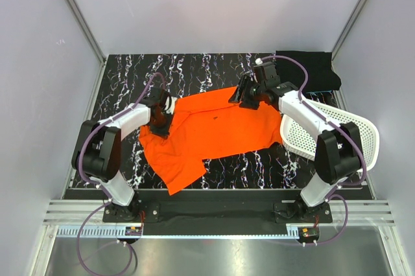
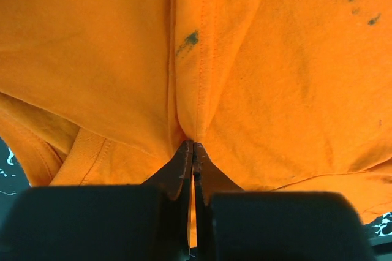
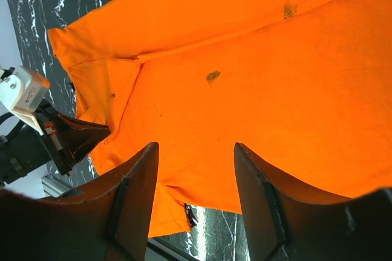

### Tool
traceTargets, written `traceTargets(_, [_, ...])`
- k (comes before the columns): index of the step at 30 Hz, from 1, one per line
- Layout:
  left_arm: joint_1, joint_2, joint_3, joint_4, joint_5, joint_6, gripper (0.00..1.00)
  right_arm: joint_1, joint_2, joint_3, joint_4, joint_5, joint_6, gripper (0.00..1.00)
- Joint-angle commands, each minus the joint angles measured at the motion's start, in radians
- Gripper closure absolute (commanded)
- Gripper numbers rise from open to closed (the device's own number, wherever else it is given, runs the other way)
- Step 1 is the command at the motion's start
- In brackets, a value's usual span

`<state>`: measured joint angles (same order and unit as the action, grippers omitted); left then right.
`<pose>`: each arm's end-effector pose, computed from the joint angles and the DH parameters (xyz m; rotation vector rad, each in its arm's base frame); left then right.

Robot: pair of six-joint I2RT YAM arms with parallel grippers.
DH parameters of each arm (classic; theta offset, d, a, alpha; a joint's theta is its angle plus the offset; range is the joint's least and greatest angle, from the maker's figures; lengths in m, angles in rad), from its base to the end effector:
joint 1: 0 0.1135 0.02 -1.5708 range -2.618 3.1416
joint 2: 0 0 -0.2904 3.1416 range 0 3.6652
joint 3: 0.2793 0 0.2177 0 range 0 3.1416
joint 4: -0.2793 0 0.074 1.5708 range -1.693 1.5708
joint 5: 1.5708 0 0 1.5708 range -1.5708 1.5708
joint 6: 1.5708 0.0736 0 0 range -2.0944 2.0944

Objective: Fold and stack the t-shirts
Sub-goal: Fold the tshirt

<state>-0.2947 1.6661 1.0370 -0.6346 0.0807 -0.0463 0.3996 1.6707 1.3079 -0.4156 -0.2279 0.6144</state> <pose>0.2822 -0.0919 0.1875 0.3703 2.8225 -0.1880 0.3341 0.1591 0.2820 0.1462 2.4507 0.7434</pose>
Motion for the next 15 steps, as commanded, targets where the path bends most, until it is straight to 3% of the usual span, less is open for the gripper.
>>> traceTargets(1, [-0.007,-0.011,0.012,0.013,0.031,-0.004,1.00,0.005,-0.069,0.031,0.018,0.010,-0.004,0.41])
traceTargets(15, [-0.052,-0.146,0.069,-0.031,0.085,-0.090,1.00,0.007,-0.037,0.050,0.021,0.006,0.001,0.41])
